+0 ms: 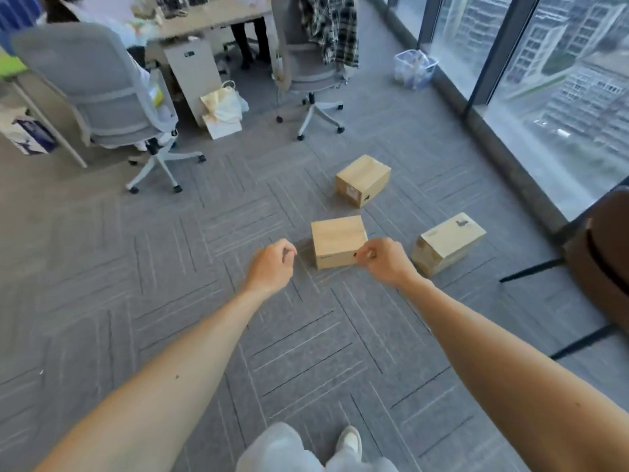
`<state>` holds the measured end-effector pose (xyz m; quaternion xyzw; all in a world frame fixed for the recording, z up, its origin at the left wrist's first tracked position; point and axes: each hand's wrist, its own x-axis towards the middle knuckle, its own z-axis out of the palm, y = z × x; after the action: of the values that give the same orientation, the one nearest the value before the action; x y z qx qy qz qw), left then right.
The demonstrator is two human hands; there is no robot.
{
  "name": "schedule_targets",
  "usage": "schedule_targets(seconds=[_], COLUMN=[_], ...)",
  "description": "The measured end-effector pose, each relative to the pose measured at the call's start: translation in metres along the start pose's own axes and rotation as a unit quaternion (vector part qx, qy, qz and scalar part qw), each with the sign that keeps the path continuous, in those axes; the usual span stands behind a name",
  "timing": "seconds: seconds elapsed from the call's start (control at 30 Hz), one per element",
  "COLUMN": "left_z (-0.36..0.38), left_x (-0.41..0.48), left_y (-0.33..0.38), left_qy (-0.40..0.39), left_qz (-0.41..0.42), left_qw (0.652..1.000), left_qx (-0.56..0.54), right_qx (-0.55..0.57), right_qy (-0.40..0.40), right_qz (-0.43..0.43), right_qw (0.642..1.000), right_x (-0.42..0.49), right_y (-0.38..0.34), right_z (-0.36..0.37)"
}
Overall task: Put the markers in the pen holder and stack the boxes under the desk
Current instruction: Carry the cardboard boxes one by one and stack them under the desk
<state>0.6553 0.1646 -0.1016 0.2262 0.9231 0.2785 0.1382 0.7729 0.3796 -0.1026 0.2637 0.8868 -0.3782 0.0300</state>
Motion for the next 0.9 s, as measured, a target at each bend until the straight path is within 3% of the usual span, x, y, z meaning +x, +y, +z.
schedule_targets(seconds=[0.4,0.53,0.67,0.9], left_z=[0.044,0.060,0.083,0.172], left_x=[0.314,0.414,0.494,0.601], left_y=[-0.008,-0.015,-0.021,-0.060], left_qy=[-0.063,-0.123,-0.154,-0.204], left_qz=[-0.044,-0.065,-0.093,-0.164], left_qw=[0.996,0.990,0.983,0.965], left_qx=[-0.035,-0.018,-0.023,-0.016], right_qx=[0.009,0.009,0.021,0.019], right_qy=[-0.008,-0.026,-0.022,-0.087], right_qz=[0.088,0.136,0.176,0.195], right_qw=[0.996,0.990,0.984,0.977], right_x=[0.288,0.381,0.454,0.586], right_y=[0.030,0.043,0.065,0.146], right_z=[-0.023,-0.032,-0.040,-0.005])
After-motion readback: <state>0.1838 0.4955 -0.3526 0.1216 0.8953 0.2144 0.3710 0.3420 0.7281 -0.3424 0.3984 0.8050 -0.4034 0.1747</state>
